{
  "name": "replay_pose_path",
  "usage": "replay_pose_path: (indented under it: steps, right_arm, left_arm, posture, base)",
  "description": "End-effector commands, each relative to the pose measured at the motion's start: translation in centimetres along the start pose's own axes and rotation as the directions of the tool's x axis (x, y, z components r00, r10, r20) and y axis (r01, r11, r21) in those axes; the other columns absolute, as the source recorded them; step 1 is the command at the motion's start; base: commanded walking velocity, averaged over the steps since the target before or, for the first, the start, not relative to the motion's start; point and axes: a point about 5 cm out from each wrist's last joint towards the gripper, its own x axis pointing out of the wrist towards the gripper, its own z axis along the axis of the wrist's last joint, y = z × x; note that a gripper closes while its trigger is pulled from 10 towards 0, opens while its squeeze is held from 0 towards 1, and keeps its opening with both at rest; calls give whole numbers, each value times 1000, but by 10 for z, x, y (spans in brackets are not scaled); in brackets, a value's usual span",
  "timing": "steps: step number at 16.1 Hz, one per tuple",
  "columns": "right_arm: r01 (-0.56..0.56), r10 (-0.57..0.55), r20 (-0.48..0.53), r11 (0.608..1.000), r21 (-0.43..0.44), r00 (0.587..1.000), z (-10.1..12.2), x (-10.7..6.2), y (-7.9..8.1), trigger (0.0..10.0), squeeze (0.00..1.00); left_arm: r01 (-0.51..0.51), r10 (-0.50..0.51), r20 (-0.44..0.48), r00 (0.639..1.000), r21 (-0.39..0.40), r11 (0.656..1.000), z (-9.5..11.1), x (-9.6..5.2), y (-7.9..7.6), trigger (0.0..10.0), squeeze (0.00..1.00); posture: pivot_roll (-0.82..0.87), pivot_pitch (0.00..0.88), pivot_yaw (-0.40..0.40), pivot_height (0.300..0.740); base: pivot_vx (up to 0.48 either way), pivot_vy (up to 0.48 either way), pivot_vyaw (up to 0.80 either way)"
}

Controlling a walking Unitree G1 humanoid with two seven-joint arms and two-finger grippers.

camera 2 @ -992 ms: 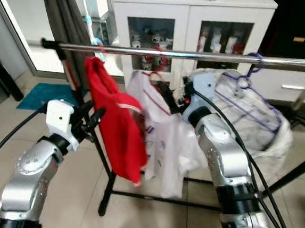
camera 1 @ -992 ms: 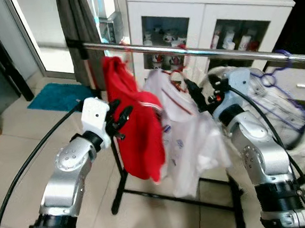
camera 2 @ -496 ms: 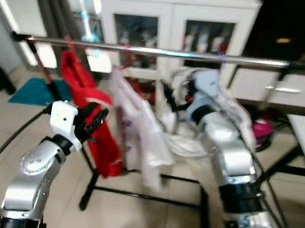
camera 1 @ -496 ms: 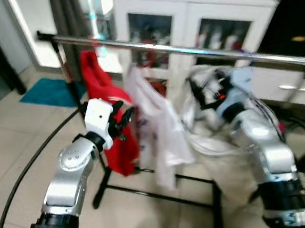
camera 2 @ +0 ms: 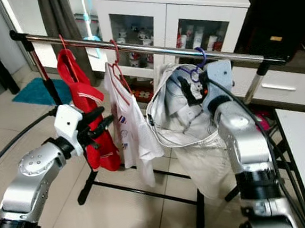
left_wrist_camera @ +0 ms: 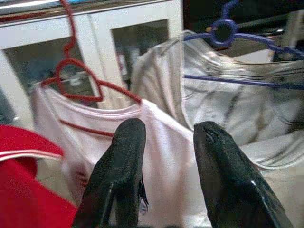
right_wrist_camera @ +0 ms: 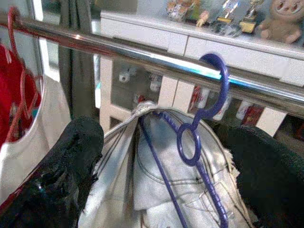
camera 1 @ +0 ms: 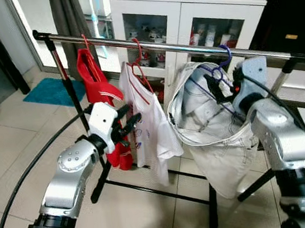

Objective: Hang hanger

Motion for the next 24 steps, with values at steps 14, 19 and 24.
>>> replay_pose_path:
  steps: [14, 19, 24]
  right_arm:
    - [42, -45, -239, 999, -20, 970, -2, 37, -71, 10000, 0]
    - [-7, 42, -279, 992, 127, 959, -6, 43, -72, 0, 0]
    - [3, 50, -279, 982, 188, 959, -6, 45, -72, 0, 0]
  left_arm:
    - [230, -230, -38, 973, 21, 973, 3, -8, -15, 10000, 0]
    - [272, -271, -31, 962, 28, 962, 6, -4, -16, 10000, 0]
    - [272, -271, -27, 962, 28, 962, 6, -3, -16, 10000, 0]
  posture:
    - [-61, 0, -34, 740]
    - [-60, 0, -35, 740]
    - [-58, 0, -39, 740]
  base:
    - [0, 0, 0]
    - [0, 0, 0]
    - [0, 0, 0]
